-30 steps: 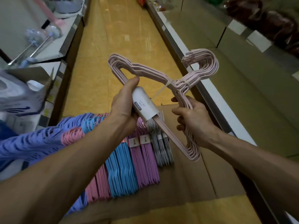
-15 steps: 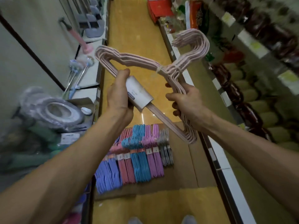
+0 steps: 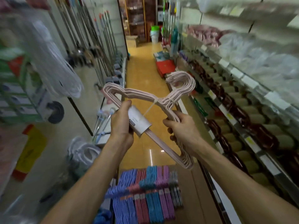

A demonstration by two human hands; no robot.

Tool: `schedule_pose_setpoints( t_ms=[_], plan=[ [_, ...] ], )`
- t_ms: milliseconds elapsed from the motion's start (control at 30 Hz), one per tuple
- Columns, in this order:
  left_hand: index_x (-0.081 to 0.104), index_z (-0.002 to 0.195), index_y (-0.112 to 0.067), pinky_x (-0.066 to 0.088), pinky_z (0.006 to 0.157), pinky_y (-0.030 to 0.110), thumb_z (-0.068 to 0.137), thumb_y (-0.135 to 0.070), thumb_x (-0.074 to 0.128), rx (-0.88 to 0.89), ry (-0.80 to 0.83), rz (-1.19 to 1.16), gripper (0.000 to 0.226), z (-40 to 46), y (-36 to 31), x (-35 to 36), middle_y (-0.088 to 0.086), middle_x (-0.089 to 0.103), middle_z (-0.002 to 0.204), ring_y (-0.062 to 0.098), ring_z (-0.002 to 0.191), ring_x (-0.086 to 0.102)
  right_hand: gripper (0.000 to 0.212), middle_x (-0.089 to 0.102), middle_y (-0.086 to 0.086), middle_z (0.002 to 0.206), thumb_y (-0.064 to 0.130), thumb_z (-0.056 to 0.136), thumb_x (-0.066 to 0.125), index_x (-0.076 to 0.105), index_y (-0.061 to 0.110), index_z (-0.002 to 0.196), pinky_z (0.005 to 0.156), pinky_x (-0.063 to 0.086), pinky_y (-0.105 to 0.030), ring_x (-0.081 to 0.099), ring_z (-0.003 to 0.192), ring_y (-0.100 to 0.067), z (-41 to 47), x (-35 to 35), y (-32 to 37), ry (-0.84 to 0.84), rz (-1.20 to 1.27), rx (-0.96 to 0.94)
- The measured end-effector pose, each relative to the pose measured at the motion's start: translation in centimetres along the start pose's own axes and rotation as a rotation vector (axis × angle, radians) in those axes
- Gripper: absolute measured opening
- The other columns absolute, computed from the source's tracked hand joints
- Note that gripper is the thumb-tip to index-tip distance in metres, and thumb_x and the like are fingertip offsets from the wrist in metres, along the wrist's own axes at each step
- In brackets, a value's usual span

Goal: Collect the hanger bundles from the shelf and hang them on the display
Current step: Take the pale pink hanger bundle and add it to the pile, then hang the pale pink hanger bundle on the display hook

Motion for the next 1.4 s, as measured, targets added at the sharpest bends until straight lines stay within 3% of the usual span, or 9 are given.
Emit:
schedule_pose_setpoints(
  t_ms=[267, 467, 600, 733, 867, 967, 1167, 1300, 1400],
  plan=[
    [0.058, 0.115, -0.011, 0.054, 0.055, 0.031, 0.094, -0.03, 0.063, 0.265, 0.045, 0.02, 0.029, -4.4, -9.0, -0.3, 0.004, 0.066, 0.075, 0.014, 0.06, 0.067, 0.021, 0.05, -0.002, 0.073, 0.011, 0.093, 0.061, 0.068, 0.027, 0.104, 0.058, 0.043, -0.034, 0.049, 0.065, -0.019, -1.3, 1.7, 7.2, 0.088, 0.144, -0.095],
    [0.052, 0.134, -0.02, 0.057, 0.083, 0.045, 0.084, -0.049, 0.073, 0.408, -0.084, 0.033, 0.062, -9.5, -13.5, -1.7, 0.013, 0.067, 0.121, 0.03, 0.104, 0.068, 0.022, 0.047, -0.008, 0.077, 0.009, 0.094, 0.061, 0.068, 0.028, 0.101, 0.06, 0.041, -0.037, 0.046, 0.069, -0.024, -2.6, 2.4, 11.5, 0.265, 0.181, -0.198],
    [0.052, 0.137, -0.014, 0.055, 0.093, 0.054, 0.079, -0.048, 0.078, 0.456, -0.15, -0.064, 0.072, -14.3, -15.1, -2.7, 0.019, 0.065, 0.126, 0.033, 0.107, 0.067, 0.014, 0.041, -0.01, 0.073, 0.009, 0.093, 0.063, 0.067, 0.022, 0.095, 0.061, 0.035, -0.04, 0.039, 0.067, -0.026, -4.0, 2.8, 13.4, 0.401, 0.187, -0.236],
    [0.056, 0.129, -0.01, 0.058, 0.066, 0.037, 0.092, -0.031, 0.066, 0.551, -0.236, -0.107, 0.043, -19.4, -15.9, -4.0, 0.015, 0.068, 0.098, 0.025, 0.078, 0.07, 0.013, 0.042, -0.01, 0.073, 0.004, 0.094, 0.061, 0.066, 0.016, 0.095, 0.056, 0.036, -0.036, 0.04, 0.065, -0.024, -6.4, 3.6, 15.3, 0.525, 0.183, -0.319],
    [0.059, 0.124, -0.013, 0.057, 0.08, 0.047, 0.092, -0.03, 0.066, 0.639, -0.369, -0.098, 0.037, -25.1, -16.5, -6.1, 0.014, 0.069, 0.101, 0.026, 0.082, 0.067, 0.004, 0.043, -0.01, 0.07, 0.0, 0.092, 0.061, 0.06, 0.003, 0.095, 0.061, 0.036, -0.039, 0.041, 0.062, -0.023, -10.2, 5.5, 16.7, 0.683, 0.24, -0.328],
    [0.058, 0.126, -0.015, 0.053, 0.093, 0.058, 0.094, -0.029, 0.063, 0.718, -0.492, -0.078, 0.035, -29.9, -17.1, -8.1, 0.021, 0.068, 0.115, 0.031, 0.092, 0.066, 0.013, 0.048, 0.0, 0.062, 0.001, 0.092, 0.064, 0.065, 0.013, 0.089, 0.06, 0.038, -0.037, 0.045, 0.062, -0.02, -13.6, 7.6, 17.5, 0.797, 0.277, -0.34],
    [0.059, 0.124, -0.013, 0.053, 0.092, 0.059, 0.094, -0.029, 0.062, 0.823, -0.701, -0.093, 0.034, -40.1, -17.6, -12.1, 0.021, 0.068, 0.116, 0.047, 0.106, 0.064, 0.047, 0.056, 0.006, 0.057, -0.006, 0.089, 0.064, 0.074, 0.038, 0.076, 0.054, 0.034, -0.03, 0.046, 0.051, -0.011, -22.2, 11.6, 19.3, 0.996, 0.379, -0.353],
    [0.057, 0.122, -0.01, 0.056, 0.085, 0.053, 0.094, -0.028, 0.062, 0.919, -0.827, -0.066, 0.034, -48.5, -17.8, -15.0, 0.02, 0.069, 0.11, 0.047, 0.106, 0.064, 0.025, 0.058, 0.002, 0.059, -0.009, 0.087, 0.065, 0.072, 0.015, 0.084, 0.053, 0.037, -0.03, 0.046, 0.053, -0.014, -29.8, 13.3, 21.1, 1.122, 0.418, -0.379],
    [0.054, 0.122, -0.01, 0.057, 0.076, 0.047, 0.095, -0.026, 0.06, 0.973, -0.912, -0.033, 0.032, -55.1, -17.9, -16.7, 0.019, 0.066, 0.103, 0.048, 0.095, 0.067, 0.025, 0.057, 0.001, 0.062, -0.007, 0.086, 0.066, 0.07, 0.016, 0.079, 0.06, 0.04, -0.036, 0.048, 0.061, -0.016, -35.6, 14.1, 22.3, 1.184, 0.42, -0.471]
  ],
)
Point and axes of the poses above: each hand's wrist, its own z-axis towards the middle knuckle, its own x-axis out of the palm, y = z × x, the point moved 3 cm from there along z, towards the middle knuckle
